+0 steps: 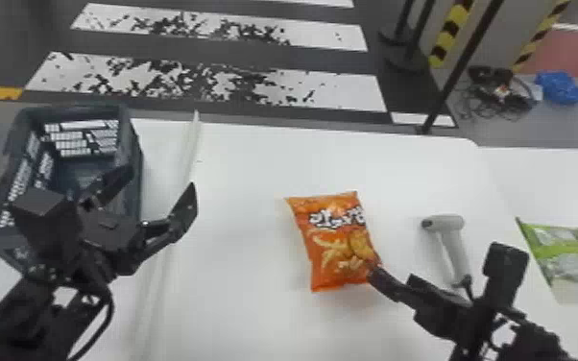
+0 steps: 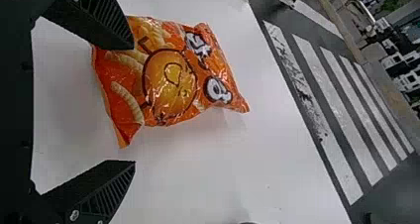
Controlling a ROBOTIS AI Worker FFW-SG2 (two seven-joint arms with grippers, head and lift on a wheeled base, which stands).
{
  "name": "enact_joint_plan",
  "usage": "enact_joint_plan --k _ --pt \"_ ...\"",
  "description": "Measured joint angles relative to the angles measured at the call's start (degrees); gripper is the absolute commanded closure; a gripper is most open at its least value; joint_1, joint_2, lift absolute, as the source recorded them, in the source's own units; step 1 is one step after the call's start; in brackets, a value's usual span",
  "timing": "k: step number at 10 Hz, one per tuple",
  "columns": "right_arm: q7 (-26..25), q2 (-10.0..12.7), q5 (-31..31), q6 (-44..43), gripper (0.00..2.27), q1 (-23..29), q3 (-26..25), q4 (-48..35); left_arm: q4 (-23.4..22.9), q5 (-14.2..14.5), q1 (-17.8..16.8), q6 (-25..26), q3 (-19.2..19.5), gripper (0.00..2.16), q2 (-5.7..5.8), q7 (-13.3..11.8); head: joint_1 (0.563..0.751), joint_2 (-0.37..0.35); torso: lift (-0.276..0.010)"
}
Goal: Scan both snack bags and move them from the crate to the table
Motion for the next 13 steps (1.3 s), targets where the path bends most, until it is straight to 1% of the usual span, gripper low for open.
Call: enact_joint_plan --k 2,4,5,8,13 --pt "1.7 0.0 -5.3 6.4 0.11 -2.5 -2.5 2.0 0.0 0.0 0.3 0.0 -0.1 0.09 -0.03 0.0 0.695 -0.086 -0.088" --pt "3.6 0.0 -10.9 11.0 0.11 -5.7 -4.7 6.2 0.1 0.0 0.6 0.0 -0.2 0.09 -0.04 -0.1 0.695 -0.068 -0.088" --pt "3.7 -0.1 -12.1 12.4 0.11 -7.3 -5.3 8.4 0.1 0.0 0.7 0.0 -0.2 0.09 -0.04 -0.1 0.695 -0.066 -0.088" --pt "3.3 -0.1 -12.2 14.1 0.11 -9.8 -6.3 11.7 0.0 0.0 0.8 0.4 -0.5 0.09 0.2 -0.1 0.695 -0.076 -0.088" --pt "2.4 0.0 -11.8 14.7 0.11 -10.8 -6.8 12.5 0.2 0.0 0.8 0.6 -0.5 0.09 0.4 -0.1 0.695 -0.087 -0.088"
